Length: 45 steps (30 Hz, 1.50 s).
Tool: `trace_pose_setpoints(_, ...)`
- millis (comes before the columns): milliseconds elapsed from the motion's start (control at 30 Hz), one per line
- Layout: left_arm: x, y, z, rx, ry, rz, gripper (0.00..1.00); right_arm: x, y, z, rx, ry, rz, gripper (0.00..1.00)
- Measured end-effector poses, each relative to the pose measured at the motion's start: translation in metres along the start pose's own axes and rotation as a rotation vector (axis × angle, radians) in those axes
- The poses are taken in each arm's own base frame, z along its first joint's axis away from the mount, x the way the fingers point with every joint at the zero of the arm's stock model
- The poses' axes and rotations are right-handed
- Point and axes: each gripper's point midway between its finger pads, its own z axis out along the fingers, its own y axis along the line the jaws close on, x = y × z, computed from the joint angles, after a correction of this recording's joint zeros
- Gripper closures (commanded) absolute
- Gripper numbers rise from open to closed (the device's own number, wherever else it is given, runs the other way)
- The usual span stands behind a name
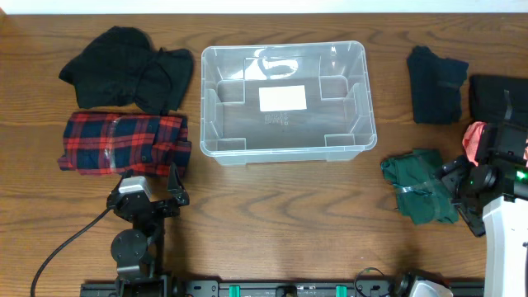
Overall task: Pack container
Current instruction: 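Move the right gripper down onto the taped green folded garment, then close the right gripper on the green garment and lift it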
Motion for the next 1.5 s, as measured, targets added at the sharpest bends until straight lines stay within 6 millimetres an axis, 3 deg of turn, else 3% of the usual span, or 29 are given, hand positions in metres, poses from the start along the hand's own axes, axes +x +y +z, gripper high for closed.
trace_pose_setpoints(133, 0.000, 0.000, 0.000, 0.000, 0.001, 0.000, 0.02, 0.004, 0.001, 0.006, -0.005, 0.011, 0.003, 0.12)
trace_pose_setpoints(267, 0.000, 0.000, 0.000, 0.000, 0.001, 0.000, 0.02, 0.006, 0.000, 0.013, -0.008, 0.022, 0.025, 0.36)
trace_pose_setpoints(333, 0.000, 0.000, 0.000, 0.000, 0.000, 0.000, 0.02, 0.008, -0.002, 0.018, -0.006, 0.032, 0.044, 0.38)
trace_pose_setpoints(567, 0.000, 0.000, 0.000, 0.000, 0.001, 0.000, 0.02, 0.015, -0.021, 0.037, 0.039, 0.072, 0.123, 0.31)
trace_pose_setpoints(600, 0.000, 0.000, 0.000, 0.000, 0.001, 0.000, 0.02, 0.015, -0.024, 0.041, 0.044, 0.075, 0.135, 0.35)
trace_pose_setpoints(667, 0.000, 0.000, 0.000, 0.000, 0.001, 0.000, 0.02, 0.016, -0.030, 0.049, 0.052, 0.076, 0.159, 0.54)
trace_pose_setpoints(700, 0.000, 0.000, 0.000, 0.000, 0.001, 0.000, 0.02, 0.014, -0.030, 0.054, 0.047, 0.067, 0.177, 0.57)
trace_pose_setpoints(767, 0.000, 0.000, 0.000, 0.000, 0.001, 0.000, 0.02, 0.012, -0.031, 0.063, 0.038, 0.057, 0.194, 0.53)
trace_pose_setpoints(867, 0.000, 0.000, 0.000, 0.000, 0.000, 0.000, 0.02, 0.013, -0.029, 0.076, 0.011, 0.050, 0.209, 0.32)
trace_pose_setpoints(933, 0.000, 0.000, 0.000, 0.000, 0.001, 0.000, 0.02, 0.014, -0.026, 0.083, -0.008, 0.044, 0.213, 0.26)
trace_pose_setpoints(1500, 0.000, 0.000, 0.000, 0.000, 0.000, 0.000, 0.02, 0.027, -0.010, 0.113, -0.105, 0.071, 0.223, 0.20)
